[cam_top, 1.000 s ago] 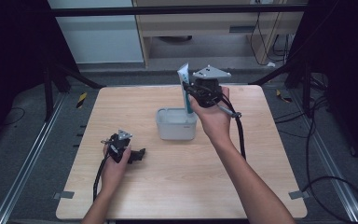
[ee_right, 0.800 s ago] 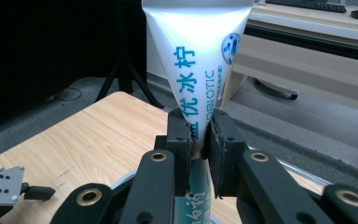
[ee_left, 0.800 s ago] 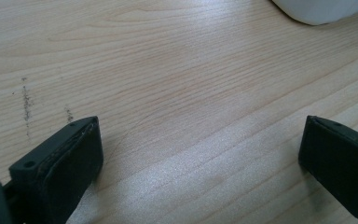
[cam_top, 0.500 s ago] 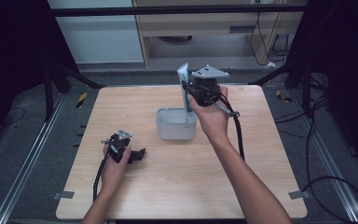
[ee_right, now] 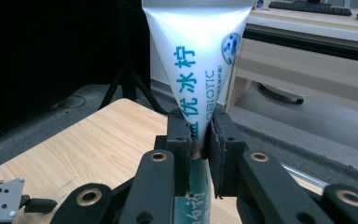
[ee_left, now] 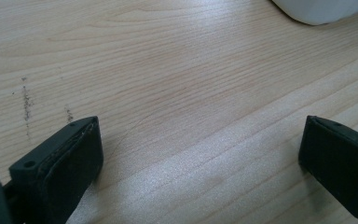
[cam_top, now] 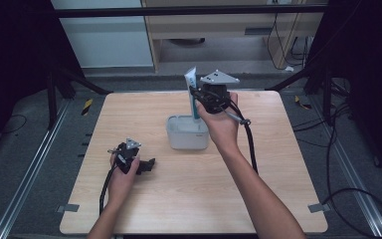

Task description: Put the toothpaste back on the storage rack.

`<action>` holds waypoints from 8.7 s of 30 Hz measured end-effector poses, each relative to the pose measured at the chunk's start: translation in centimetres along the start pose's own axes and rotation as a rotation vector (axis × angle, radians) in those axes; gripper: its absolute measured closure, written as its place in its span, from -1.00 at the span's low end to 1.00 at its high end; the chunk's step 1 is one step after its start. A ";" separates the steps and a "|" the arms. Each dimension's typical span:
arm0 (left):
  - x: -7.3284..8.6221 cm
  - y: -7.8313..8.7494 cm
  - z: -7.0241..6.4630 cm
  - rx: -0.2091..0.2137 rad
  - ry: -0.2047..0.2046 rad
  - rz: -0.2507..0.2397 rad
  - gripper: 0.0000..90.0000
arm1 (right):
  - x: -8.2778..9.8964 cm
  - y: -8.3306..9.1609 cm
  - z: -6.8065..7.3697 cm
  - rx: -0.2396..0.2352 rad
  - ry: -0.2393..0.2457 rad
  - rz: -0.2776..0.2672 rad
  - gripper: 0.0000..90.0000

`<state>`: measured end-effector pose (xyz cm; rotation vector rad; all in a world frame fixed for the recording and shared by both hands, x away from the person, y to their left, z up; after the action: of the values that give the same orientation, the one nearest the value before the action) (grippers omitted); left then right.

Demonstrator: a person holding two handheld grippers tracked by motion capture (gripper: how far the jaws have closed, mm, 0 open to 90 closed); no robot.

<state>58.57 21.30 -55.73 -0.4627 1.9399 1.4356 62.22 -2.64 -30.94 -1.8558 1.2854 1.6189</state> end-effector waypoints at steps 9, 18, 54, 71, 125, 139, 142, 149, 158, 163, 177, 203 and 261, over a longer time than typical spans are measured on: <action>0.0 0.0 0.0 0.000 -0.003 0.002 -1.00 | 0.3 -1.3 0.9 -0.015 -0.003 -0.001 0.77; 0.0 0.0 0.0 0.000 -0.003 0.002 -1.00 | 1.0 -2.2 1.4 -0.020 -0.006 0.003 0.77; 0.0 0.0 0.0 0.000 -0.003 0.004 -1.00 | 6.0 -6.0 3.6 -0.031 -0.006 0.079 0.77; 0.0 0.0 0.0 0.000 -0.003 0.005 -1.00 | 7.2 -6.4 3.8 -0.032 -0.013 0.100 0.77; 0.0 0.0 0.0 -0.001 -0.004 0.005 -1.00 | 9.2 -7.1 4.7 -0.053 -0.031 0.163 0.77; 0.0 0.0 0.0 0.000 -0.004 0.005 -1.00 | 9.3 -7.3 5.2 -0.066 -0.023 0.188 0.77; 0.0 0.0 0.0 -0.001 -0.004 0.005 -1.00 | 9.4 -7.3 5.2 -0.068 -0.022 0.194 0.77; 0.0 0.0 0.0 0.000 -0.004 0.005 -1.00 | 9.5 -7.3 5.2 -0.070 -0.020 0.206 0.76; 0.0 0.0 0.0 0.000 -0.004 0.005 -1.00 | 9.7 -7.4 5.4 -0.076 -0.008 0.225 0.76; 0.0 0.0 0.0 -0.001 -0.003 0.004 -1.00 | 9.7 -7.4 5.4 -0.079 -0.013 0.229 0.76; 0.0 0.0 0.0 0.000 -0.003 0.004 -1.00 | 9.6 -7.7 5.2 -0.087 -0.018 0.239 0.75; 0.0 0.0 0.0 0.000 -0.004 0.005 -1.00 | 9.3 -7.6 5.0 -0.095 -0.022 0.237 0.67; 0.0 0.0 0.0 -0.001 -0.004 0.004 -1.00 | 10.4 -0.4 3.2 -0.134 0.082 0.286 -0.49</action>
<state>58.56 21.33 -55.73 -0.4563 1.9385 1.4391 59.91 -4.02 -41.49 -1.9040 1.5729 1.8288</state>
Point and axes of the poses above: each handheld gripper's, and its own axes: y roughly backward along the jaws, x roughly out of its underside, z roughly to its left, the point moved 7 cm from there along -y, roughly forward along the jaws, and after that the axes turned 15 degrees about y, right-handed, at the moved point
